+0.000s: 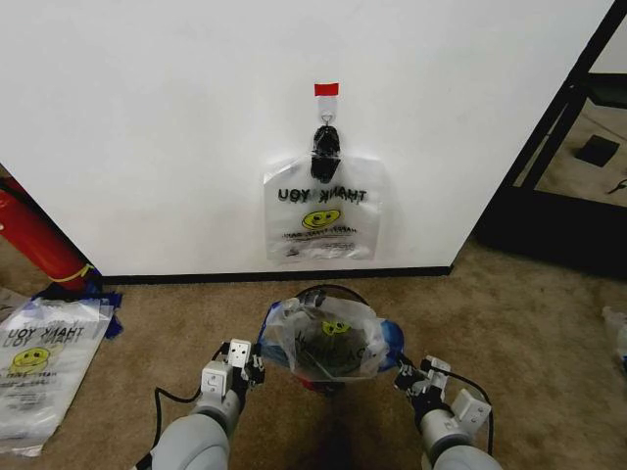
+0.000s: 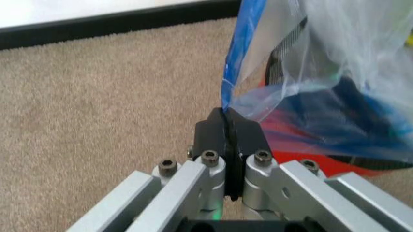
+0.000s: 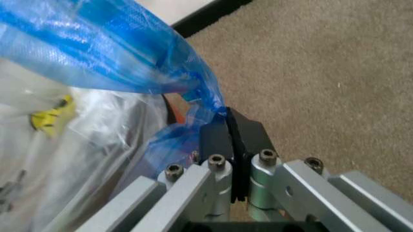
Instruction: Pick up the garbage bag from the wall and place it over the trash bin.
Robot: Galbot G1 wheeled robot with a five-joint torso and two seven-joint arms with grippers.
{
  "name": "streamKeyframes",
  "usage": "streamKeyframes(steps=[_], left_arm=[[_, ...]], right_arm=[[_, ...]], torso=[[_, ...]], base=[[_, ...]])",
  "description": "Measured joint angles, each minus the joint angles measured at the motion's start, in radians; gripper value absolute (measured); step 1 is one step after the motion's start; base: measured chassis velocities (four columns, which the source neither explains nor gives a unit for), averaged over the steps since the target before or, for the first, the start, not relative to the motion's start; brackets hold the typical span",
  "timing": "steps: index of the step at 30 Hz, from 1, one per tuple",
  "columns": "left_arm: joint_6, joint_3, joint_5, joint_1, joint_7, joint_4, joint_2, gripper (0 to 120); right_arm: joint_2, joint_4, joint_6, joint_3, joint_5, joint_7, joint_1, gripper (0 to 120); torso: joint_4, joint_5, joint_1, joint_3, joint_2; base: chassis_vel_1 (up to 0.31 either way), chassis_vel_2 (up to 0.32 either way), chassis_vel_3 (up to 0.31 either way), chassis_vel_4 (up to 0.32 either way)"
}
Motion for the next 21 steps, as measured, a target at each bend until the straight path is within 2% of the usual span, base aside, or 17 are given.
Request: streamKeyframes(steps=[8,21], left_arm=[[0.018,0.01,0.0,0.004,0.0,0.018,0.006,0],[0.034,0.068,0.002,-0.055,0.001,0.127,-0.01,0]], right_arm=[[0.001,-0.029,-0.001,-0.005,-0.015,-0.001,0.01,0],[0.015,-0.097,-0.008,-0.024,-0.018,-0.002,0.08,0]], torso=[[0.0,0.0,0.0,0.0,0.0],[-0.0001,0.0,0.0,0.0,0.0]], base=[[0.0,0.0,0.0,0.0],[0.0,0.0,0.0,0.0]])
